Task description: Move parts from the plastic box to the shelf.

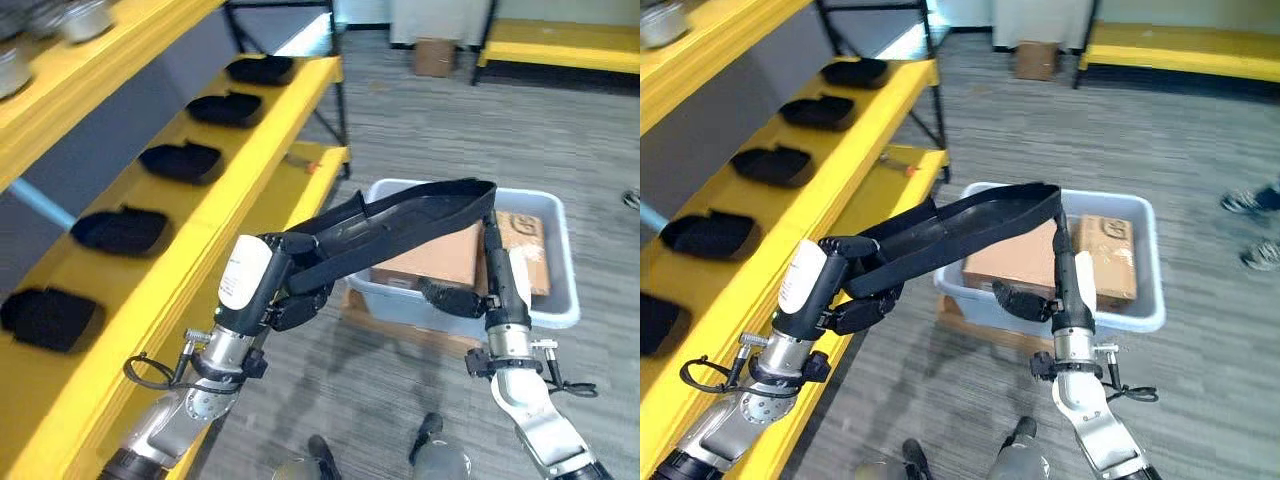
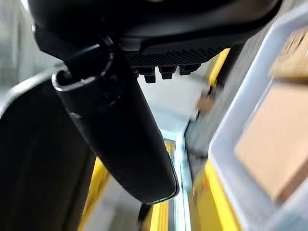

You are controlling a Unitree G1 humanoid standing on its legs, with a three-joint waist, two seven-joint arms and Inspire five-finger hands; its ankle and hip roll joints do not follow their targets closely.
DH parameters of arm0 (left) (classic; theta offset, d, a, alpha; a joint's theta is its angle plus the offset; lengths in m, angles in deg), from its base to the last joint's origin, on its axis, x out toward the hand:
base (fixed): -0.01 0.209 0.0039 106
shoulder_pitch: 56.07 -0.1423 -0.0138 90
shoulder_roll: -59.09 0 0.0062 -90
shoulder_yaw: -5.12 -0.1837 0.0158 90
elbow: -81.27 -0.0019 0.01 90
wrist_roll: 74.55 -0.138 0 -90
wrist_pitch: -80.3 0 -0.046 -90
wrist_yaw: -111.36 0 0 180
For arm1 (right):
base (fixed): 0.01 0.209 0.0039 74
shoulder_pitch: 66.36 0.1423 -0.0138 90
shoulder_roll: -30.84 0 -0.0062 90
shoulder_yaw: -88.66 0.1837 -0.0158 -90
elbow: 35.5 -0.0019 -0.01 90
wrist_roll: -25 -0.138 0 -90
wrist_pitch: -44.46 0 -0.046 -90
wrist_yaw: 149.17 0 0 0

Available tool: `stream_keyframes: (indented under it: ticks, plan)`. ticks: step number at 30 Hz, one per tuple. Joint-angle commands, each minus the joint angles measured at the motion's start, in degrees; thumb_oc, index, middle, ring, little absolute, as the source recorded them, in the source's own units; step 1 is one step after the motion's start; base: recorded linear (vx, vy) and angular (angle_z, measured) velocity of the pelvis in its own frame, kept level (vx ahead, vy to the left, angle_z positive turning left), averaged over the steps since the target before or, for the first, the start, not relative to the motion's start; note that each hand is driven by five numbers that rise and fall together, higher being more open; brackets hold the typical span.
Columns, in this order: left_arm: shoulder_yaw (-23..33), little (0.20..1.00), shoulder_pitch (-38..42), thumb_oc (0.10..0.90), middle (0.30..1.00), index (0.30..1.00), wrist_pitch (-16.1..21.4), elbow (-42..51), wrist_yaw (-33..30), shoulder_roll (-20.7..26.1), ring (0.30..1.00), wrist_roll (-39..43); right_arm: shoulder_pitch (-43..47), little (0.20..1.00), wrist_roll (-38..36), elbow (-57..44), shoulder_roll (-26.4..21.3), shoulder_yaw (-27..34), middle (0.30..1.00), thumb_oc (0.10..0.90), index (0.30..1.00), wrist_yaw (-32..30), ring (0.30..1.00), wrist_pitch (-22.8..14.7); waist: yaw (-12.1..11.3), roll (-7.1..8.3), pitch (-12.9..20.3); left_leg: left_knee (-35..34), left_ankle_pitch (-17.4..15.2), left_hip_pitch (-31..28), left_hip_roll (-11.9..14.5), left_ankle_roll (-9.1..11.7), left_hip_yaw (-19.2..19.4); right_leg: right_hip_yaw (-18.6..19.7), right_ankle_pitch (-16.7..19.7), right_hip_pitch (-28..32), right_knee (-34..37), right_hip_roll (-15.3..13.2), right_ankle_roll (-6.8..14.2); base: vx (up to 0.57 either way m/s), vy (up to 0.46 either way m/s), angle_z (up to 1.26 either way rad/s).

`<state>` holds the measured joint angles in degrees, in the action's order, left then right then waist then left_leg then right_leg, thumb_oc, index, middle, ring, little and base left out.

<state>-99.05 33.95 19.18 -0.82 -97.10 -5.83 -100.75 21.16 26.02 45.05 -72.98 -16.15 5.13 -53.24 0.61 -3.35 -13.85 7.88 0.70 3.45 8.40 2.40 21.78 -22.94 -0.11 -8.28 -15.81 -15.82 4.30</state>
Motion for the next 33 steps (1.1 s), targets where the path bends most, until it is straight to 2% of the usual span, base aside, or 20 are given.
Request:
stream_keyframes:
  ticks: [1,2,3,5,6,8,10,12,15,16,19,22,24,25,27,30,32,33]
  plan:
    - [7.87,0.300,1.63,0.400,0.300,0.300,6.58,9.66,-6.05,2.18,0.300,0.09,3.19,1.000,-2.56,-8.00,-1.64,3.06,1.000,0.900,1.000,0.77,1.000,-8.60,0.53,1.89,3.29,-5.63,-2.43,-4.52,-1.94,-0.93,2.23,1.51,-9.57,4.76,-5.49,9.32,2.53,-0.15,-0.082,0.57]
    - [8.16,0.300,1.29,0.400,0.300,0.300,6.63,9.79,-5.98,2.21,0.300,0.14,3.15,1.000,-2.61,-8.00,-1.70,3.05,1.000,0.900,1.000,0.78,1.000,-8.62,0.60,1.95,3.33,-5.78,-2.32,-4.50,-2.06,-0.96,2.06,1.76,-9.49,4.61,-5.83,9.48,2.62,-0.15,-0.073,0.40]
    - [9.71,0.300,-0.80,0.400,0.300,0.300,6.87,10.31,-6.74,2.54,0.300,-0.70,3.03,1.000,-3.36,-7.81,-2.26,3.53,1.000,0.900,1.000,1.45,1.000,-9.38,0.58,2.07,3.21,-6.87,-1.41,-4.68,-2.48,-0.73,0.98,3.64,-9.69,4.46,-6.81,11.48,2.54,-0.08,-0.070,0.39]
    - [11.24,0.300,-2.34,0.400,0.300,0.300,6.40,11.27,-5.36,2.95,0.300,-0.32,3.87,1.000,-2.08,-6.07,-1.93,3.12,1.000,0.900,1.000,2.50,1.000,-9.07,0.04,2.18,2.65,-6.07,-1.81,-4.60,-3.13,-0.44,-1.64,5.06,-10.51,4.70,-6.15,12.19,1.93,-0.09,-0.202,0.68]
    - [12.33,0.300,-3.27,0.400,0.300,0.300,7.23,10.69,-4.93,3.24,0.300,-0.51,4.23,1.000,-1.39,-3.90,-1.86,2.43,1.000,0.900,1.000,3.14,1.000,-9.24,-1.05,2.47,2.53,-5.29,-1.81,-3.77,-3.47,0.45,-3.22,4.15,-11.45,8.16,-0.61,12.19,0.19,-0.10,-0.283,0.84]
    - [12.92,0.300,-3.75,0.400,0.300,0.300,7.70,10.65,-4.99,3.16,0.300,-0.26,4.29,1.000,-0.55,-3.74,-2.20,2.28,1.000,0.900,1.000,2.55,1.000,-8.90,-1.41,2.55,2.36,-4.91,-1.28,-2.87,-3.72,0.81,-3.85,3.42,-10.18,9.91,2.82,12.01,-0.06,-0.11,-0.173,0.57]
    - [13.59,0.300,-4.24,0.400,0.300,0.300,9.59,10.90,-4.52,2.85,0.300,-0.66,3.52,1.000,0.10,-4.38,-3.26,2.73,1.000,0.900,1.000,1.06,1.000,-7.22,-1.41,2.66,2.10,-3.60,-0.08,-0.33,-3.06,1.93,-1.37,2.32,-8.91,12.02,6.27,11.16,0.16,-0.15,-0.071,0.61]
    - [14.00,0.300,-3.33,0.400,0.300,0.300,10.37,11.77,-5.59,4.16,0.300,-3.06,2.02,1.000,-1.01,-5.14,-4.42,4.24,1.000,0.900,1.000,-0.54,1.000,-5.69,0.64,2.77,1.17,0.32,-0.16,1.13,0.16,2.44,4.43,0.77,-8.09,13.21,7.53,9.62,0.27,-0.20,0.026,1.23]
    - [14.18,0.300,-2.76,0.400,0.300,0.300,8.66,12.25,-7.91,5.92,0.300,-4.59,1.84,1.000,-1.33,-4.46,-4.67,4.59,1.000,0.900,1.000,-0.46,1.000,-6.76,1.62,2.85,1.05,3.76,-2.89,0.02,2.04,2.58,5.60,0.17,-9.04,12.86,6.12,8.59,0.35,-0.17,0.076,1.19]
    - [14.41,0.300,-2.40,0.400,0.300,0.300,7.81,12.42,-9.53,6.88,0.300,-4.31,1.99,1.000,-0.58,-4.01,-4.74,4.11,1.000,0.900,1.000,-1.02,1.000,-7.78,2.10,2.88,1.20,5.78,-3.99,-1.37,3.60,2.42,7.49,-1.19,-9.10,12.33,5.62,8.00,0.03,-0.20,0.122,0.44]
    - [14.72,0.300,-1.97,0.400,0.300,0.300,5.22,13.11,-10.86,7.92,0.300,-3.44,2.43,1.000,0.21,-4.71,-5.23,3.14,1.000,0.900,1.000,-0.51,1.000,-6.84,2.19,2.73,2.02,9.51,-1.99,-3.39,7.31,4.11,9.02,-3.55,-9.21,12.20,5.96,7.12,-0.84,-0.18,0.161,0.71]
    - [15.19,0.300,-2.04,0.400,0.300,0.300,1.31,13.20,-11.10,8.53,0.300,-2.47,3.54,1.000,0.28,-4.77,-6.05,1.69,1.000,0.900,1.000,1.69,1.000,-5.66,1.79,2.34,2.81,11.62,-0.17,-5.02,10.34,5.82,6.90,-4.58,-10.57,10.28,3.66,6.12,-1.70,-0.16,0.223,0.29]
    - [15.54,0.300,-2.43,0.400,0.300,0.300,0.41,12.84,-11.37,8.71,0.300,-2.29,4.10,1.000,0.38,-4.56,-6.71,1.13,1.000,0.900,1.000,1.62,1.000,-5.62,1.76,2.13,3.19,11.78,0.80,-6.16,11.74,6.55,6.37,-5.09,-11.17,8.97,2.09,5.25,-2.03,-0.15,0.268,0.19]
    - [15.96,0.300,-3.28,0.400,0.300,0.300,-0.29,12.42,-11.86,8.89,0.300,-1.95,4.34,1.000,0.66,-4.56,-7.36,0.98,1.000,0.900,1.000,1.49,1.000,-5.69,1.75,1.76,3.58,11.44,2.30,-7.29,13.29,7.49,6.48,-5.99,-11.75,7.72,0.42,4.17,-2.26,-0.18,0.372,0.22]
    - [16.37,0.300,-4.22,0.400,0.300,0.300,-0.24,12.03,-12.44,8.94,0.300,-1.96,4.39,1.000,0.33,-4.71,-7.74,1.00,1.000,0.900,1.000,0.95,1.000,-5.26,1.85,1.19,3.95,9.84,2.65,-8.69,13.83,7.81,7.58,-7.26,-12.10,6.68,-1.19,2.81,-2.09,-0.16,0.361,0.21]
    - [15.90,0.300,-5.17,0.400,0.300,0.300,-1.33,11.51,-13.43,8.90,0.300,-3.28,4.73,1.000,1.52,-4.15,-7.86,0.69,1.000,0.900,1.000,-0.07,1.000,-3.96,1.92,0.24,4.01,8.73,6.30,-8.08,15.28,8.94,8.66,-7.76,-12.85,6.21,-3.09,1.14,-1.77,-0.13,0.349,0.70]
    - [14.34,0.300,-4.06,0.400,0.300,0.300,-3.81,10.60,-13.95,9.50,0.300,-4.49,5.68,1.000,6.20,-2.73,-8.38,-0.05,1.000,0.900,1.000,0.92,1.000,-3.11,1.69,-0.39,4.02,7.43,4.25,-7.33,13.70,7.80,7.88,-7.86,-13.04,6.08,-4.55,-0.38,-0.73,-0.11,0.379,0.68]
    - [13.22,0.300,-3.47,0.400,0.300,0.300,-4.48,9.75,-14.54,8.99,0.300,-5.36,6.57,1.000,7.69,-0.92,-8.61,-1.22,1.000,0.900,1.000,1.54,1.000,-3.93,0.92,-0.54,3.84,6.83,2.43,-6.45,11.92,6.58,6.61,-7.27,-12.32,6.54,-4.51,-1.20,0.32,-0.09,0.337,0.75]
